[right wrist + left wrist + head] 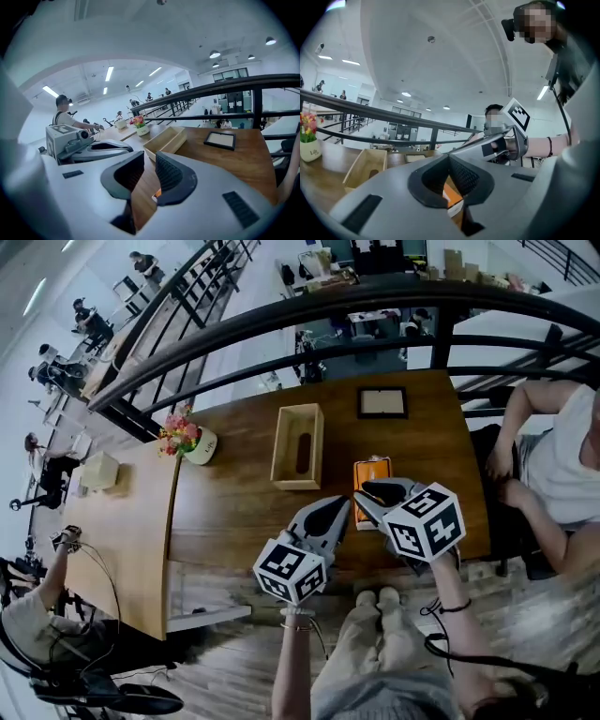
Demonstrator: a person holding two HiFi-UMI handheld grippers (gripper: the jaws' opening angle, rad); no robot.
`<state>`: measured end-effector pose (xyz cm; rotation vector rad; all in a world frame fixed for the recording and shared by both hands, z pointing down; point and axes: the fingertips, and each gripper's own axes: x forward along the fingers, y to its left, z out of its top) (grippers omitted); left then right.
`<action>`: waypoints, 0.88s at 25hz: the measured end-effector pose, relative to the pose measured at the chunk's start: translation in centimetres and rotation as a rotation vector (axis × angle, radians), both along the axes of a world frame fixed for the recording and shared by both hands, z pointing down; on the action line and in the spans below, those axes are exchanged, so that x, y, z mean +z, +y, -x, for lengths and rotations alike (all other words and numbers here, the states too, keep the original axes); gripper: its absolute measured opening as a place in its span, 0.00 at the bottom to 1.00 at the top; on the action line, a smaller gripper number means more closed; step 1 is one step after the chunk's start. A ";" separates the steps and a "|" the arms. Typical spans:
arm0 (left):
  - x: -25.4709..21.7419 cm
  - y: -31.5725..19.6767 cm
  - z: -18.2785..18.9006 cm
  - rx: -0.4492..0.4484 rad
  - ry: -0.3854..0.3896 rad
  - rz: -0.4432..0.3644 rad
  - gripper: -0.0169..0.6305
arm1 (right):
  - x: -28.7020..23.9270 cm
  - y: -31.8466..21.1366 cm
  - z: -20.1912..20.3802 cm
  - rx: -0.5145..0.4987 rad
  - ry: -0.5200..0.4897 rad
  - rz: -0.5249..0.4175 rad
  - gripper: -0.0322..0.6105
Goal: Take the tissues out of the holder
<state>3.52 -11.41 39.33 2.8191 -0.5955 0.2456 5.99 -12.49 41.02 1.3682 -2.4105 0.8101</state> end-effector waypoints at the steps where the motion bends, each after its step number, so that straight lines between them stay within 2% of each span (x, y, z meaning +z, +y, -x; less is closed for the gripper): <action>1: -0.6 0.2 0.0 0.002 0.004 -0.010 0.04 | -0.6 0.1 0.0 -0.004 0.008 -0.018 0.18; 4: -2.0 0.6 0.5 -0.001 0.011 -0.040 0.04 | -2.6 0.4 0.1 -0.013 0.027 -0.086 0.11; 7: -2.9 1.2 1.2 -0.001 0.011 -0.058 0.04 | -4.3 0.9 0.3 -0.021 0.037 -0.148 0.08; 16: -4.9 2.5 2.2 -0.011 0.033 -0.114 0.04 | -7.0 2.9 0.8 -0.010 0.019 -0.292 0.07; 22: -6.9 2.4 1.9 -0.016 0.056 -0.155 0.04 | -8.1 3.2 1.0 -0.016 0.032 -0.348 0.07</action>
